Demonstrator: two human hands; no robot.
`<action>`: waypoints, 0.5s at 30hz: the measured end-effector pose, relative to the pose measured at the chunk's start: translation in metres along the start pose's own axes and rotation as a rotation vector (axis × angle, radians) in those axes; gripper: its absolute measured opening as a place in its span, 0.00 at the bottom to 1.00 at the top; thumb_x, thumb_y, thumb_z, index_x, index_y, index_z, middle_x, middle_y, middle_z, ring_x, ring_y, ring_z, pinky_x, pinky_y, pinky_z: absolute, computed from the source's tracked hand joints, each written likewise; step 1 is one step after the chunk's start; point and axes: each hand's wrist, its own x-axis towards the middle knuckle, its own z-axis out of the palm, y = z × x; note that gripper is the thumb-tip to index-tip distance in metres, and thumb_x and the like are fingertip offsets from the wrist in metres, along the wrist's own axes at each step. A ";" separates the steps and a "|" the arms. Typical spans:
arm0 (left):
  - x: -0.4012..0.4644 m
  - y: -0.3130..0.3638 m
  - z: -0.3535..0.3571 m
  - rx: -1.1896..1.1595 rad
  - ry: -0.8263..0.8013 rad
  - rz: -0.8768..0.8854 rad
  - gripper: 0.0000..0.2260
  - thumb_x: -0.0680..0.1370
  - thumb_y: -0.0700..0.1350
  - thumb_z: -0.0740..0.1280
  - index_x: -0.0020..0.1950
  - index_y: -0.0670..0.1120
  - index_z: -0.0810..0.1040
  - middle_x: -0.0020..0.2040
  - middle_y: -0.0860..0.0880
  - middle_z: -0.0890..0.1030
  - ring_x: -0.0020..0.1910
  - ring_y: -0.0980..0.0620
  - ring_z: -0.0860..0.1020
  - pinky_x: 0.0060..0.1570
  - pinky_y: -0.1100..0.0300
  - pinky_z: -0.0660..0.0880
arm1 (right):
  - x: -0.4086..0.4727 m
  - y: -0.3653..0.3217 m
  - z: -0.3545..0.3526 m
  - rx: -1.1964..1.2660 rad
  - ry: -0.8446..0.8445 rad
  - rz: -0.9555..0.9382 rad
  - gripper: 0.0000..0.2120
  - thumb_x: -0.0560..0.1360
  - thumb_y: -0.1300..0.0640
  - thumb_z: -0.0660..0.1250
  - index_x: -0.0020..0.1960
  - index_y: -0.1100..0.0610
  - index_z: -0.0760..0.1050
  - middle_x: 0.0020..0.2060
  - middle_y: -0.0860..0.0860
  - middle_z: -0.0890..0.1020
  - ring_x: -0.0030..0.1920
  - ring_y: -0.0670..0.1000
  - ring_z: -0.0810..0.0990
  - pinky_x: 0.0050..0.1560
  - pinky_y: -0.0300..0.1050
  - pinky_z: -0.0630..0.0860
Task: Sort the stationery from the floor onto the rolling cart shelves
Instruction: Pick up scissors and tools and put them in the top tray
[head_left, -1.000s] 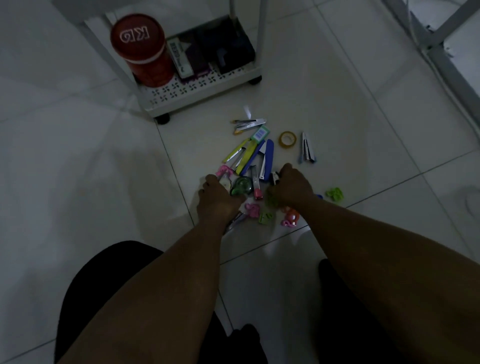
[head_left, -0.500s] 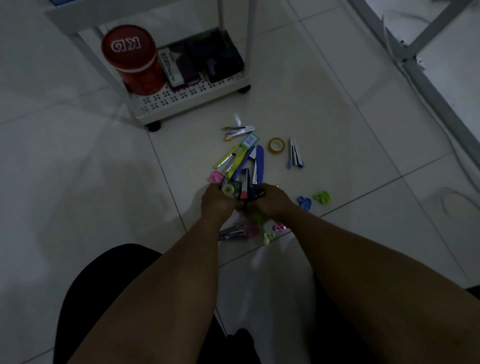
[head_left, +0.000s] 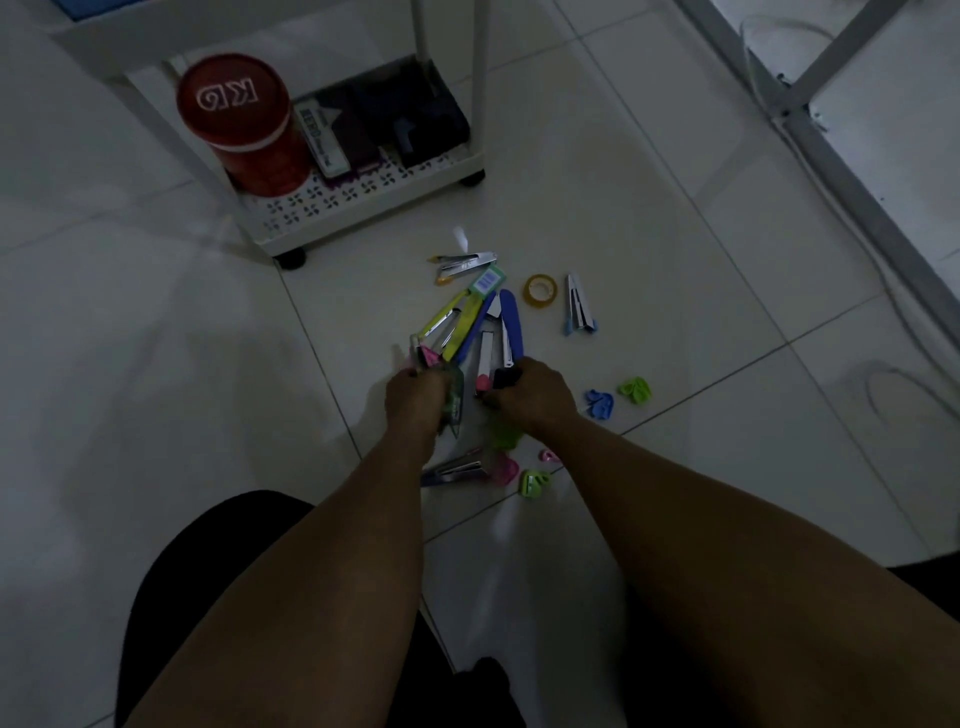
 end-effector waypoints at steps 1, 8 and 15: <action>0.000 0.001 -0.002 -0.049 -0.014 -0.029 0.05 0.71 0.40 0.66 0.46 0.45 0.77 0.40 0.45 0.79 0.38 0.46 0.78 0.45 0.49 0.80 | 0.000 0.000 -0.001 0.012 -0.010 0.017 0.22 0.69 0.46 0.73 0.57 0.58 0.73 0.48 0.53 0.77 0.47 0.53 0.76 0.47 0.46 0.75; -0.008 0.016 -0.008 -0.233 -0.262 -0.076 0.13 0.73 0.41 0.69 0.57 0.46 0.79 0.51 0.42 0.83 0.50 0.42 0.82 0.48 0.47 0.81 | -0.005 -0.030 -0.017 0.110 -0.099 -0.085 0.16 0.72 0.49 0.70 0.54 0.58 0.79 0.48 0.54 0.79 0.47 0.53 0.77 0.49 0.47 0.76; -0.012 0.027 -0.014 -0.272 -0.361 0.012 0.14 0.72 0.44 0.73 0.57 0.45 0.81 0.49 0.44 0.85 0.49 0.44 0.83 0.42 0.52 0.81 | -0.013 -0.067 -0.037 0.148 -0.203 -0.138 0.11 0.70 0.60 0.69 0.50 0.64 0.80 0.45 0.61 0.82 0.47 0.59 0.80 0.42 0.45 0.74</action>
